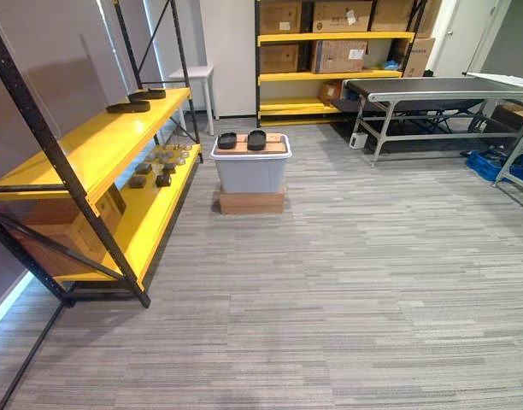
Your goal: Walk over and take plastic housings, then place them on the shelf
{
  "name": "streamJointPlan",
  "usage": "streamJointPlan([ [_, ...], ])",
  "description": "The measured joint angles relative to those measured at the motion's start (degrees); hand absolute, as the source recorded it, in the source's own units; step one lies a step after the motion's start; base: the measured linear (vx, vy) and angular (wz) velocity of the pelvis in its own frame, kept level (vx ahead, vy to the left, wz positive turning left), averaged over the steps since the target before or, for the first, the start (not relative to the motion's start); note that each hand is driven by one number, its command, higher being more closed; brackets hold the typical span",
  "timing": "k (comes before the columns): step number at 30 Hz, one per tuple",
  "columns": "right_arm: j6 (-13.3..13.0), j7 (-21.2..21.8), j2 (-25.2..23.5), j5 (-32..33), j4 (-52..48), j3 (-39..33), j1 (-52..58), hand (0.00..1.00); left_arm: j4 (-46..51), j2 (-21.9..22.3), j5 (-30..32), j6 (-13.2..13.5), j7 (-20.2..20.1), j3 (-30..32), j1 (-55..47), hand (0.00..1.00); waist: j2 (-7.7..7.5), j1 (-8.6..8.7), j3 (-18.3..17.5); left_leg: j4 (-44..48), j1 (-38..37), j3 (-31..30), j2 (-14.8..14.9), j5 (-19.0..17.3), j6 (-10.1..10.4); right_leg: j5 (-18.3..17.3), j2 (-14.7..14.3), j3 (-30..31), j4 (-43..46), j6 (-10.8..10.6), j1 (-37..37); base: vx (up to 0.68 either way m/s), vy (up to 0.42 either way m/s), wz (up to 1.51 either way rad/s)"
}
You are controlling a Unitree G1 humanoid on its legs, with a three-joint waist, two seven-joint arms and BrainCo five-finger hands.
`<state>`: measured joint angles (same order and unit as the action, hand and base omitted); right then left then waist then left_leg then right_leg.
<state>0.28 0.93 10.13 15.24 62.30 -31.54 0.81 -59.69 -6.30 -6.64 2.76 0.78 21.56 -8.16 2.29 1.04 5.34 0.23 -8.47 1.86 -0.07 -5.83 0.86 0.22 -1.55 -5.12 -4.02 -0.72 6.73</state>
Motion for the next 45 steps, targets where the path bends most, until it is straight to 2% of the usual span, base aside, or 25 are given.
streamJointPlan([
  [3, 0.0, -0.2, 0.0, 0.0, -0.3, 0.7, -1.2, 0.00, 0.2, 0.0, -0.3, 0.0, 0.1, -1.9, 0.7, 0.00, 0.38, -0.44, 1.2, 2.7, 2.4, 0.9, 0.0, -1.8, -1.0, -2.7, 0.2, 0.9, 4.8, -0.8, -3.6, 0.02, 0.017, -0.14],
  [5, 0.0, -0.2, -0.2, 0.0, -0.8, 1.5, -1.0, 0.00, 0.7, 0.0, -0.5, 0.0, 0.1, -4.2, 1.4, 0.00, 0.52, -0.64, 3.0, 4.8, 2.3, 1.4, -0.1, -3.6, -2.3, -7.9, 1.1, 0.9, 17.0, -5.6, -8.2, 0.04, 0.061, -0.18],
  [8, 0.0, -0.1, -2.3, -0.1, -3.4, 2.6, 1.1, 0.00, 2.7, -0.4, -1.0, 0.0, 0.1, -7.5, 2.3, 0.00, -0.33, -0.52, 4.9, 6.5, 0.5, 1.0, -1.3, -6.5, -4.0, -9.3, 7.0, -3.4, 52.0, -3.2, -24.6, 0.04, 0.079, 0.00],
  [9, 0.0, -0.1, -2.7, -0.1, -3.4, 2.5, 1.8, 0.00, 2.8, -0.4, -1.0, -0.1, 0.1, -7.5, 2.5, 0.00, -0.19, -0.45, 5.2, 6.5, -0.4, 0.8, -1.3, -7.0, -4.3, -9.8, 7.9, -3.8, 54.6, -3.0, -26.2, 0.16, 0.077, 0.13],
  [12, 0.0, -0.1, -4.4, -0.1, -2.0, 3.4, 3.2, 0.00, 2.5, -2.0, -0.3, -0.2, 0.2, -7.4, 5.0, 0.00, -0.26, 1.34, 6.0, 6.0, -3.3, -0.3, 0.1, -9.6, -4.9, -10.5, 8.1, -8.6, 44.2, -3.6, -29.6, 0.34, -0.033, 0.13],
  [14, 0.0, 0.3, -4.8, -0.1, 0.0, 3.4, 3.7, 0.00, 2.3, -3.8, 0.9, 0.0, 0.2, -7.2, 8.8, 0.00, -0.66, 3.28, 6.7, 3.2, -5.5, -2.5, 1.6, -11.3, -3.6, -6.4, 5.8, -11.4, 23.3, -2.6, -29.4, 0.43, -0.141, 0.56],
  [15, 0.0, 0.3, -4.8, -0.1, 0.1, 3.1, 4.1, 0.00, 2.3, -4.1, 1.3, 0.1, 0.1, -7.1, 9.2, 0.00, -1.08, 3.86, 6.7, 2.1, -6.4, -3.4, 1.6, -11.6, -3.3, -5.7, 5.5, -11.3, 20.7, -2.1, -29.7, 0.55, -0.225, 0.66],
  [16, 0.0, 0.2, -4.5, -0.1, 0.2, 1.5, 4.9, 0.00, 2.2, -3.4, 1.3, 0.4, 0.1, -5.8, 9.3, 0.00, -0.33, 4.95, 6.4, 1.0, -8.9, -4.2, 3.7, -11.9, -2.6, -2.0, 3.7, -10.8, 22.6, 1.7, -29.6, 0.68, -0.259, 0.41],
  [18, 0.0, 0.2, -5.6, -0.1, -0.5, -1.7, 5.7, 0.00, 1.9, -2.0, 2.4, 0.3, 0.0, -1.8, 8.6, 0.00, -0.07, 4.26, 5.9, 8.7, -7.8, -3.4, 5.1, -11.0, -0.3, -1.1, 2.1, -10.8, 24.8, 6.2, -28.3, 0.76, -0.263, 0.05],
  [21, 0.0, 0.3, -6.9, -0.1, -4.0, -2.5, 5.9, 0.00, 2.7, 2.2, 2.4, 0.0, 0.0, 5.3, 5.8, 0.00, 0.80, 3.86, 6.3, 42.8, 3.3, -3.8, 7.4, 0.5, 9.5, -5.9, -1.4, -10.3, 20.9, 7.6, -17.4, 0.79, -0.214, -0.15],
  [23, 0.0, 0.1, -8.7, -0.1, -6.6, -2.4, 5.5, 0.00, 3.0, 4.7, 2.4, -0.4, -0.3, 8.5, 4.5, 0.00, 0.60, 0.80, 6.9, 69.8, 15.2, -2.7, 8.5, 1.1, 9.7, -7.9, -3.9, -7.0, 15.4, 8.6, -6.3, 0.82, -0.123, -0.52],
  [25, 0.0, -0.1, -9.6, -0.1, -7.7, -0.9, 5.0, 0.00, 4.0, 6.1, 2.3, -0.6, -0.3, 8.5, 2.4, 0.00, 0.29, -1.39, 6.9, 75.3, 21.9, -1.1, 7.9, -0.8, 6.9, -8.0, -4.1, -3.6, 11.8, 8.8, -0.6, 0.56, -0.018, -0.75],
  [27, 0.0, -0.3, -10.2, -0.2, -7.5, -0.6, 2.1, 0.00, 4.4, 7.8, 1.5, -0.8, -0.7, 8.5, -1.0, 0.00, -0.01, -4.38, 6.9, 71.2, 30.3, 2.0, 7.8, -4.5, 4.6, -9.0, -2.4, 2.3, 8.3, 7.9, 4.6, 0.59, 0.113, -1.40],
  [29, 0.1, -0.3, -10.2, -0.4, -7.3, 0.2, -0.2, 0.00, 3.9, 8.1, 0.0, -0.8, -1.1, 8.4, -3.1, 0.00, -0.70, -5.64, 7.2, 56.2, 34.9, 1.4, 6.5, -6.1, 4.1, -12.1, 1.0, 5.3, 6.7, 4.7, 7.8, 0.65, 0.230, -1.22],
  [30, 0.0, -0.3, -9.8, -0.4, -7.6, 0.0, -0.5, 0.00, 3.7, 8.5, -0.5, -0.8, -1.1, 8.4, -4.9, 0.00, -0.80, -6.02, 7.0, 35.4, 34.8, 0.8, 6.0, -5.2, 3.6, -14.9, 3.8, 6.5, 5.7, 2.7, 10.5, 0.48, 0.217, -0.57],
  [31, 0.0, -0.5, -9.7, -0.4, -7.5, 0.0, -0.3, 0.00, 3.8, 8.6, -0.8, -0.8, -1.1, 8.4, -5.4, 0.00, -0.70, -5.98, 6.9, 27.6, 34.3, 0.4, 5.8, -4.7, 2.9, -16.0, 4.4, 6.6, 5.4, 2.4, 12.0, 0.76, 0.354, -0.29],
  [32, 0.0, -1.0, -9.6, -0.9, -7.2, 0.3, 1.3, 0.00, 3.2, 8.2, -1.2, -0.9, -1.1, 8.0, -6.2, 0.00, -2.13, -6.17, 5.8, 27.0, 33.8, 2.2, 4.7, 3.1, -0.5, -17.3, 6.3, 6.1, 5.9, 2.2, 14.5, 0.68, 0.302, 0.16],
  [34, 0.0, -1.3, -10.7, -1.6, -6.8, 0.2, 3.2, 0.00, 3.3, 6.4, -1.2, -0.8, -1.0, 6.7, -5.9, 0.00, -4.19, -6.23, 3.7, 27.6, 33.2, 2.7, 1.5, 2.9, -2.8, -15.8, 8.9, 5.3, 15.2, 1.5, 11.3, 0.83, 0.335, 0.45],
  [35, 0.1, -1.3, -11.0, -1.7, -6.2, -1.4, 3.6, 0.00, 3.1, 5.5, -1.7, -0.8, -0.9, 6.8, -5.4, 0.00, -5.63, -6.23, 3.8, 27.6, 29.7, 2.7, -1.2, 2.0, -5.3, -12.3, 10.5, 6.2, 29.4, -3.1, 7.0, 0.79, 0.309, 0.49],
  [36, 0.0, -1.3, -11.5, -1.9, -6.1, -2.7, 3.8, 0.00, 2.9, 4.9, -2.1, -0.8, -0.9, 6.8, -5.2, 0.00, -6.49, -6.10, 4.2, 27.2, 27.1, 2.5, -2.6, 1.4, -6.2, -8.8, 11.4, 6.5, 36.5, -4.7, 5.3, 0.91, 0.302, 0.52],
  [37, 0.0, -1.3, -12.1, -2.4, -5.8, -4.3, 4.6, 0.00, 2.8, 4.2, -2.2, -0.8, -0.9, 6.8, -4.8, 0.00, -7.26, -5.65, 4.6, 25.8, 21.2, 1.6, -4.8, -0.1, -7.9, 4.9, 13.1, 7.0, 51.0, -8.1, 0.9, 0.73, 0.188, 0.40],
  [38, 0.0, -1.2, -12.0, -2.6, -5.5, -4.2, 5.2, 0.00, 2.8, 4.1, -2.3, -0.8, -0.9, 6.8, -4.6, 0.00, -7.32, -5.44, 4.6, 25.0, 18.4, 1.0, -5.6, -1.0, -8.2, 9.6, 13.9, 6.7, 57.5, -8.6, -1.8, 0.70, 0.155, 0.51],
  [39, 0.0, -0.9, -12.1, -2.7, -5.2, -3.6, 6.1, 0.00, 3.0, 4.1, -2.4, -0.8, -0.9, 6.7, -4.5, 0.00, -7.22, -4.78, 4.6, 24.3, 14.2, 0.0, -6.5, -1.5, -8.7, 9.0, 15.3, 5.5, 66.2, -8.1, -5.6, 0.54, 0.066, 0.60],
  [41, 0.0, -0.4, -13.0, -3.4, -5.2, -2.1, 9.0, 0.00, 3.3, 4.6, -2.8, -0.7, -0.6, 6.6, -1.5, 0.00, -6.31, -2.71, 4.1, 17.6, 3.3, -5.4, -6.4, -3.0, -10.0, 1.5, 16.4, 0.0, 75.7, -4.6, -16.6, 0.66, 0.025, 1.03],
  [45, -0.3, -0.1, -13.6, -3.5, -5.2, -3.8, 10.3, 0.00, 3.5, 5.8, -2.8, -0.7, -0.6, 6.2, 4.0, 0.00, -5.49, 0.04, 4.2, 10.6, -7.2, -11.6, -1.9, -6.3, -9.6, -6.6, 14.2, -8.0, 57.9, -4.9, -29.3, 0.78, -0.204, 0.85],
])
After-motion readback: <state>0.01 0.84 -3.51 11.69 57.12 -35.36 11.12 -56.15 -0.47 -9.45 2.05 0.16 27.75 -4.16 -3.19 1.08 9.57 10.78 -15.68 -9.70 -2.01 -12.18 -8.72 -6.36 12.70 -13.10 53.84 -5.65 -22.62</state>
